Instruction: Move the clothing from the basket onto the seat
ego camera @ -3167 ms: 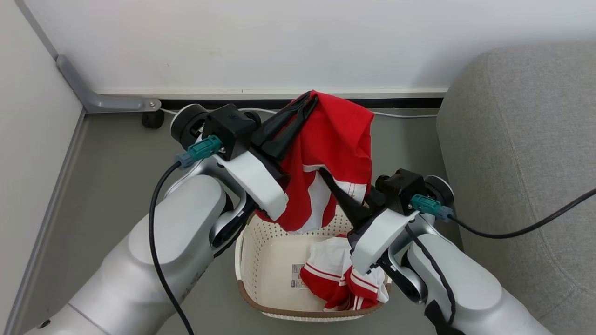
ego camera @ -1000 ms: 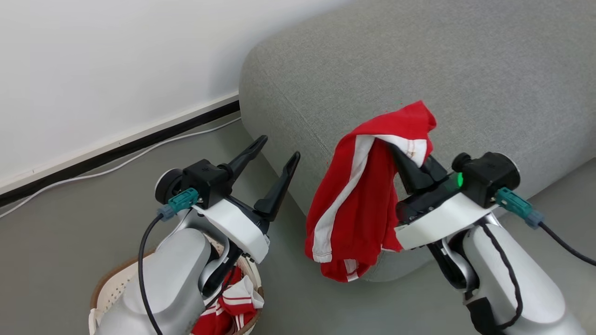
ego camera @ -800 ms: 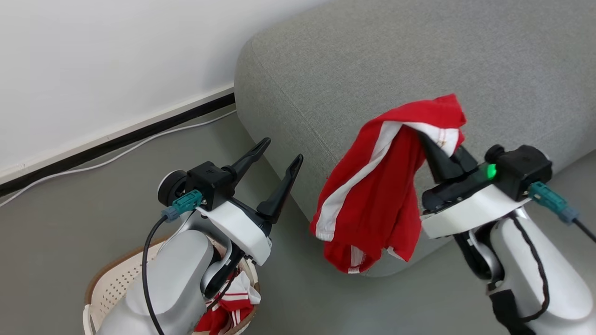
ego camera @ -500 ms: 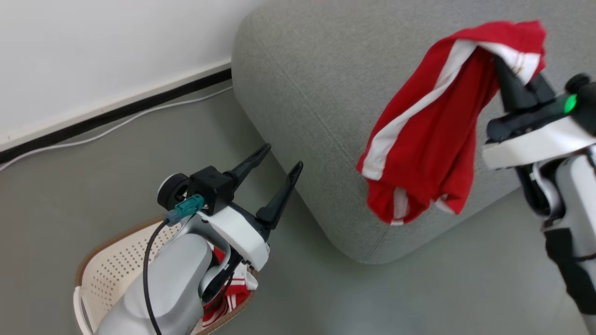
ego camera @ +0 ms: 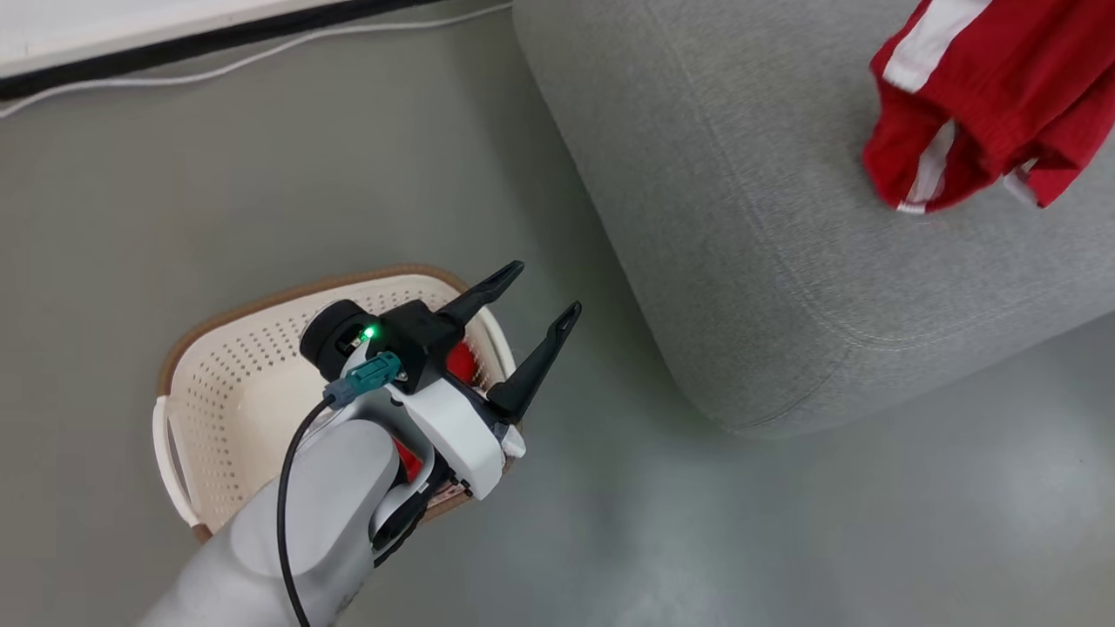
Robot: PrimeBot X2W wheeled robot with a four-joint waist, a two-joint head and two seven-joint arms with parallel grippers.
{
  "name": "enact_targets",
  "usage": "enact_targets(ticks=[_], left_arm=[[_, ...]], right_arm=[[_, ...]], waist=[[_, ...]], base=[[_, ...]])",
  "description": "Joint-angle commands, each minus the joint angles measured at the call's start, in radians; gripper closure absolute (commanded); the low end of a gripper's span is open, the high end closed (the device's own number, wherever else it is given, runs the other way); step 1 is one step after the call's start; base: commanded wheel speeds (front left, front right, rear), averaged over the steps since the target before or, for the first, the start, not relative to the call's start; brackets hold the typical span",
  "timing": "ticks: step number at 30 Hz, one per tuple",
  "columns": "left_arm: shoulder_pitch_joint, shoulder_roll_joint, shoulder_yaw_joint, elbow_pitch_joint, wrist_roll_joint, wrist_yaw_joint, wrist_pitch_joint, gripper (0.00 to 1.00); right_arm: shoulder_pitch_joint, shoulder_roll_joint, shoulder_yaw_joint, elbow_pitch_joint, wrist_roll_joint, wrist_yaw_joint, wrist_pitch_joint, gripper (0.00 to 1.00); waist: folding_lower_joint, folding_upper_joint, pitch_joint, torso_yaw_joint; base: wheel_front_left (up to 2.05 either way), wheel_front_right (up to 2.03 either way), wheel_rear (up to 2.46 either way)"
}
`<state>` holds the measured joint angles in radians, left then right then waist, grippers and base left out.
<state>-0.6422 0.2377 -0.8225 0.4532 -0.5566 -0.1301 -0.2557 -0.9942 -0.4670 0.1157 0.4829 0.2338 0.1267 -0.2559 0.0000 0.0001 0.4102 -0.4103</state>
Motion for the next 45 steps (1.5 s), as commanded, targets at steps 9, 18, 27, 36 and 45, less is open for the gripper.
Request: enact_targets(ticks=[9,18,27,36,45], left_arm=[[-0.073,0.04,-0.005,-0.03,-0.019,-0.001,-0.006,0.0],[-0.075,0.021,-0.008,-0.026,-0.027,-0.001,-0.006,0.0],[-0.06,0.016,0.004,-0.032,-0.029,-0.001,-0.006,0.0],[-0.067,0.007,0.027,-0.044,-0.015,-0.001,-0.006,0.0],[-0.045,-0.005,0.05,-0.043,-0.015,-0.001,-0.006,0.0]], right_arm=[[-0.229,-0.12,-0.183,0.167,-0.083,0.004,-0.006,1.0],[-0.416,-0.186,-0.409,0.291,-0.259,0.004,0.017,1.0],[-0.452,-0.093,-0.732,0.341,-0.497,0.004,0.057,1.0],[-0.294,0.047,-0.844,0.465,-0.51,0.004,0.051,1.0],[-0.123,0.102,-0.867,0.54,-0.449,0.004,0.001,0.0]], waist=[[0.0,-0.0001,0.191,0.153],[0.0,-0.0001,0.267,0.255],[0.0,-0.0001,0.329,0.302],[0.0,-0.0001,0.329,0.306],[0.0,-0.0001,0.264,0.316]], base=[[0.0,0.0,0.0],[0.0,0.0,0.0],[0.0,0.0,0.0],[0.0,0.0,0.0],[0.0,0.0,0.0]])
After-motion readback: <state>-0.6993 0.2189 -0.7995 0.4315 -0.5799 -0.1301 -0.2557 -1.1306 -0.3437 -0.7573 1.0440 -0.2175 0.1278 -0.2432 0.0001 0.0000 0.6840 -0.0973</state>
